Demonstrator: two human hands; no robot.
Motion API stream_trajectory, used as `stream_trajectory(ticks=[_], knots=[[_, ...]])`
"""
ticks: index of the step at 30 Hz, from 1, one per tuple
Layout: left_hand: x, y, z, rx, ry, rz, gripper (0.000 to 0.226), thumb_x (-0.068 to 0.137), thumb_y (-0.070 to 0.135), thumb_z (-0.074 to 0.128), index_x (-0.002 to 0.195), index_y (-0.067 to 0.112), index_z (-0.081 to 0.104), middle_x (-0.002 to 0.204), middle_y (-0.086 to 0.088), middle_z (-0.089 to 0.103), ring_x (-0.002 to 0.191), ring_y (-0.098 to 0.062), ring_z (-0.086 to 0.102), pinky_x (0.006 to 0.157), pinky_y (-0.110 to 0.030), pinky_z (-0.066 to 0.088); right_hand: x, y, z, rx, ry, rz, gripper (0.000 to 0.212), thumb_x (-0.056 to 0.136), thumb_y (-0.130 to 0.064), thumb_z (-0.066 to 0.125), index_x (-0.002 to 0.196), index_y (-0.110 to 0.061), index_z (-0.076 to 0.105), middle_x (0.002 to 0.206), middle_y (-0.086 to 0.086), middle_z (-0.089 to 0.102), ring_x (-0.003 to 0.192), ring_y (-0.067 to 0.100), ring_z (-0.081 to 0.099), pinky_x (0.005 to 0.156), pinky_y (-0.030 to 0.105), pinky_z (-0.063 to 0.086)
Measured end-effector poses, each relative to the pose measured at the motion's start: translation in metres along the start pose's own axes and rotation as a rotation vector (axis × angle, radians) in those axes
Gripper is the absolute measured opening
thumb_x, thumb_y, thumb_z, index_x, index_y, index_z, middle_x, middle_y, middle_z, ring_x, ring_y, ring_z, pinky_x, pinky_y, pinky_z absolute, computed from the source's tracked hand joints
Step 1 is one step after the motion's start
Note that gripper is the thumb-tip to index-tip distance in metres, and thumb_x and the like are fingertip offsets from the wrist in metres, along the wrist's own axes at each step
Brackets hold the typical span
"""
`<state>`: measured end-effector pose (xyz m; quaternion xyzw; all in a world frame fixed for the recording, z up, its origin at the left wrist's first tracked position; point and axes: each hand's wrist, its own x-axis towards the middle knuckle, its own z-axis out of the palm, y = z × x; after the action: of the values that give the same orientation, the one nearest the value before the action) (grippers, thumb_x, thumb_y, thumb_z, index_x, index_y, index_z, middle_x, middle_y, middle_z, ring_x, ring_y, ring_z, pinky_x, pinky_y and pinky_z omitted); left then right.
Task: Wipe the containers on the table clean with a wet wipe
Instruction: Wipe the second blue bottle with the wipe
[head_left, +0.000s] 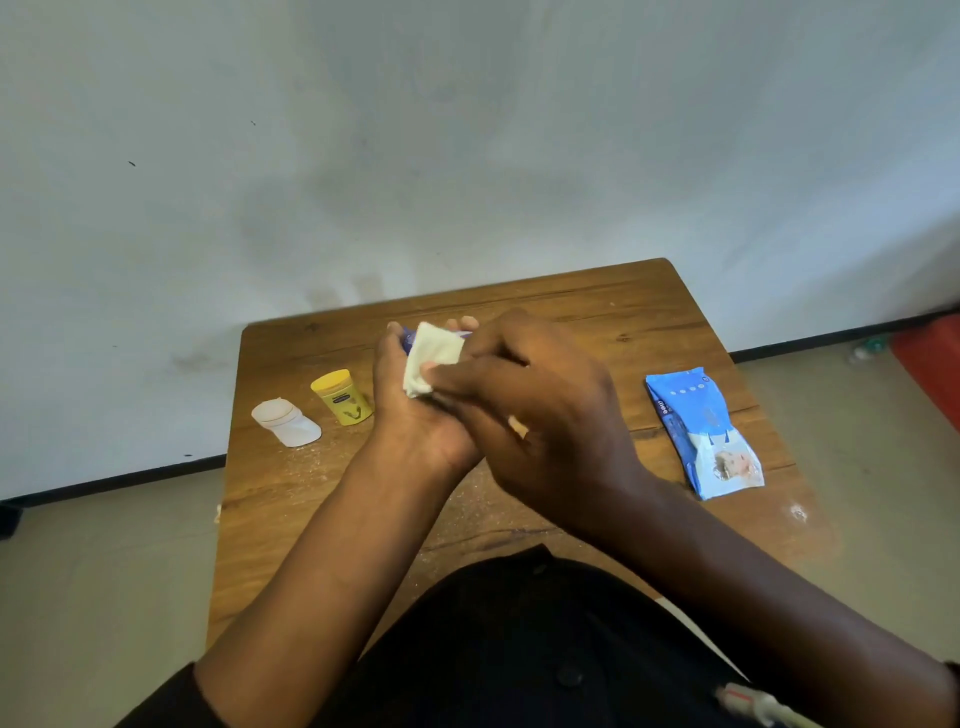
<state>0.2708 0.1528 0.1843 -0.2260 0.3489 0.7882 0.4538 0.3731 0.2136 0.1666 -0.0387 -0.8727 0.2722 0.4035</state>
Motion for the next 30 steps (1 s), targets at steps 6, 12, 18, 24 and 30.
stream_trajectory(ticks=[6, 12, 18, 24, 30], knots=[[0.011, 0.011, -0.007, -0.024, -0.068, -0.007, 0.047, 0.1, 0.059, 0.048, 0.1, 0.014, 0.062, 0.087, 0.0, 0.064, 0.064, -0.018, 0.064, 0.054, -0.023, 0.056, 0.0, 0.009, -0.003, 0.023, 0.059, 0.106, 0.016, 0.089, 0.004, 0.078, 0.102, -0.004, 0.08, 0.095, 0.012, 0.07, 0.093, 0.01, 0.062, 0.086, 0.011, 0.042], [0.015, 0.011, -0.011, 0.235, -0.142, 0.299, 0.072, 0.098, 0.071, 0.042, 0.126, 0.009, 0.066, 0.099, -0.008, 0.07, 0.085, -0.019, 0.066, 0.073, -0.033, 0.057, 0.009, 0.021, -0.02, 0.003, 0.046, 0.229, 0.014, 0.094, -0.007, 0.076, 0.108, -0.005, 0.078, 0.1, 0.007, 0.072, 0.088, 0.006, 0.06, 0.076, 0.009, 0.044], [0.013, 0.007, -0.009, 0.581, -0.309, 0.478, 0.079, 0.101, 0.07, 0.016, 0.108, 0.014, 0.07, 0.08, -0.005, 0.067, 0.072, -0.017, 0.065, 0.073, -0.034, 0.056, 0.006, 0.002, -0.015, -0.059, -0.146, 0.088, 0.016, 0.093, -0.009, 0.074, 0.108, -0.01, 0.078, 0.105, 0.007, 0.071, 0.098, 0.017, 0.065, 0.08, 0.021, 0.049], [0.008, -0.01, -0.012, 0.797, -0.37, 0.534, 0.064, 0.101, 0.065, 0.018, 0.104, 0.023, 0.066, 0.095, -0.01, 0.073, 0.091, -0.031, 0.072, 0.087, -0.052, 0.059, 0.028, 0.008, -0.02, -0.083, 0.118, 0.177, 0.015, 0.095, -0.011, 0.074, 0.108, -0.004, 0.077, 0.102, 0.012, 0.069, 0.092, 0.016, 0.067, 0.083, 0.015, 0.05], [0.008, -0.008, -0.012, 0.797, -0.389, 0.563, 0.065, 0.097, 0.072, 0.025, 0.104, 0.022, 0.067, 0.092, -0.01, 0.072, 0.084, -0.029, 0.072, 0.078, -0.042, 0.059, 0.025, 0.008, -0.022, -0.032, 0.131, 0.187, 0.018, 0.097, -0.016, 0.072, 0.109, -0.004, 0.076, 0.105, 0.01, 0.069, 0.097, 0.012, 0.066, 0.084, 0.017, 0.05]])
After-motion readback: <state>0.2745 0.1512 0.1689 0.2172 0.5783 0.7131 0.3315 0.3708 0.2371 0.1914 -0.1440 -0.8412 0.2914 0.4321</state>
